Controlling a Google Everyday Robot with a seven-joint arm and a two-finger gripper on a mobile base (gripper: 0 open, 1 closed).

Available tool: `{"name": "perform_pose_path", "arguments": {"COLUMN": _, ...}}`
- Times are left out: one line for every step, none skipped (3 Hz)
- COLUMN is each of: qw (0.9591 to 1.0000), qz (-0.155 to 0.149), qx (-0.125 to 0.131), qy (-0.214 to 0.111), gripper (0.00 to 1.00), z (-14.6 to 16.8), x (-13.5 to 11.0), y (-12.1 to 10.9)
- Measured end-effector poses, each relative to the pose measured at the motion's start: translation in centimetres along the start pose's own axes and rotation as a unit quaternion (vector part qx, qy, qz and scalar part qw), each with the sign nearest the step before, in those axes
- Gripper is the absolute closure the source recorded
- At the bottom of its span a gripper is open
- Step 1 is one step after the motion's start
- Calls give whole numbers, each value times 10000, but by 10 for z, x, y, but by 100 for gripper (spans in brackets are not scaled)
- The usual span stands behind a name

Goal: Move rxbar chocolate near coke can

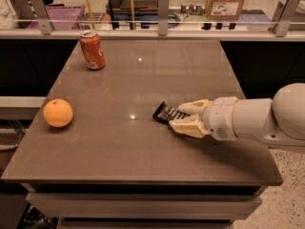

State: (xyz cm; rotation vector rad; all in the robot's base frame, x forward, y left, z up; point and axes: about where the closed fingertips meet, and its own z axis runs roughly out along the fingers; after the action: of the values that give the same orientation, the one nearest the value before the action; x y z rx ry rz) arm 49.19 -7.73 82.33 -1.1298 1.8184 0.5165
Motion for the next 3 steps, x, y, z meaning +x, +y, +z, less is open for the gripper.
{"name": "perform_pose_path", "arguments": {"qw": 10000, "qz": -1, "qx": 0, "qy": 0, "gripper": 100, "z": 0, "x": 0, "y": 0}}
{"name": "perform_pose_path", "arguments": {"qw": 10000, "qz": -66, "qx": -15, "qy": 72, "gripper": 100, "z": -2, "x": -9, "y": -3}}
{"name": "perform_pose_path", "arguments": {"qw": 9996, "qz": -171, "qx": -22, "qy": 211, "gripper": 100, "z": -6, "x": -26, "y": -12}}
